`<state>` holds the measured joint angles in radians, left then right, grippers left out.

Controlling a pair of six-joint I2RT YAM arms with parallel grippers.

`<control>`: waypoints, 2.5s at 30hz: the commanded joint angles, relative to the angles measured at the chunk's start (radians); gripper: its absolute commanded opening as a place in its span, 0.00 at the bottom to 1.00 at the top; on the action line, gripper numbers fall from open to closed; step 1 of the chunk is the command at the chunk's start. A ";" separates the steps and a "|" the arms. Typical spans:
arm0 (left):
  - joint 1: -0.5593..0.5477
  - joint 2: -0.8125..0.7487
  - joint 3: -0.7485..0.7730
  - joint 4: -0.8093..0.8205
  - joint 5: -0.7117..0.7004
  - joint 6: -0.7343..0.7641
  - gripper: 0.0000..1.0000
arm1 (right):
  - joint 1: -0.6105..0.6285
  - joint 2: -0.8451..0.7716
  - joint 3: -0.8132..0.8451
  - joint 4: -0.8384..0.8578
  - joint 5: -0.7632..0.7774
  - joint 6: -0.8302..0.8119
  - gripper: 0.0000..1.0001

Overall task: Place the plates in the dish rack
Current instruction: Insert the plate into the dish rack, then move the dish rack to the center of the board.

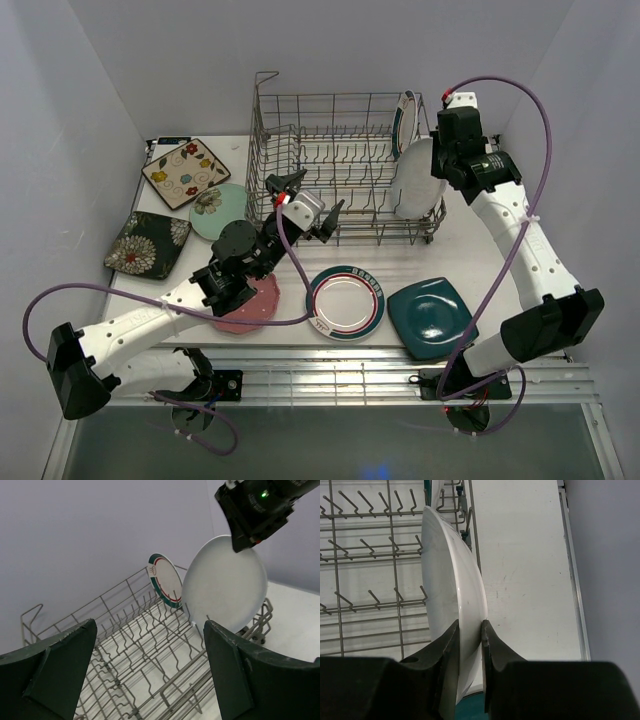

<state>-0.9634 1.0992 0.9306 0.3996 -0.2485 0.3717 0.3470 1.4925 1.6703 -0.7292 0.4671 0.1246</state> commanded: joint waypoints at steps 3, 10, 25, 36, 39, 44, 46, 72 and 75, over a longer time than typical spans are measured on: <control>0.018 -0.030 -0.044 0.010 -0.069 0.111 0.98 | 0.020 -0.095 -0.061 0.136 -0.133 0.113 0.13; 0.031 -0.053 -0.096 0.047 -0.078 0.119 0.98 | 0.021 -0.170 -0.153 0.165 -0.136 0.132 0.17; 0.037 -0.058 -0.138 0.094 -0.100 0.108 0.98 | 0.021 -0.316 -0.293 0.225 -0.111 0.150 0.36; 0.041 -0.065 -0.147 0.097 -0.113 0.118 0.98 | 0.021 -0.291 -0.245 0.215 -0.111 0.156 0.54; 0.049 -0.064 -0.148 0.097 -0.121 0.116 0.98 | 0.020 -0.330 -0.268 0.249 -0.128 0.150 0.76; 0.063 -0.070 -0.151 0.097 -0.130 0.116 0.98 | 0.021 -0.399 -0.293 0.280 -0.148 0.142 0.94; 0.072 -0.078 -0.147 0.097 -0.159 0.119 0.98 | 0.021 -0.420 -0.314 0.286 -0.142 0.147 0.96; 0.429 -0.113 -0.098 -0.051 -0.235 -0.080 0.98 | 0.021 -1.019 -1.087 0.462 -0.078 0.400 0.70; 0.535 -0.049 -0.039 -0.160 -0.126 -0.190 0.98 | 0.021 -0.973 -1.112 0.470 -0.035 0.440 0.66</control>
<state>-0.5022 1.0222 0.8223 0.3523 -0.4755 0.3042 0.3626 0.4934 0.5655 -0.3401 0.3782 0.5045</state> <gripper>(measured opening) 0.979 0.664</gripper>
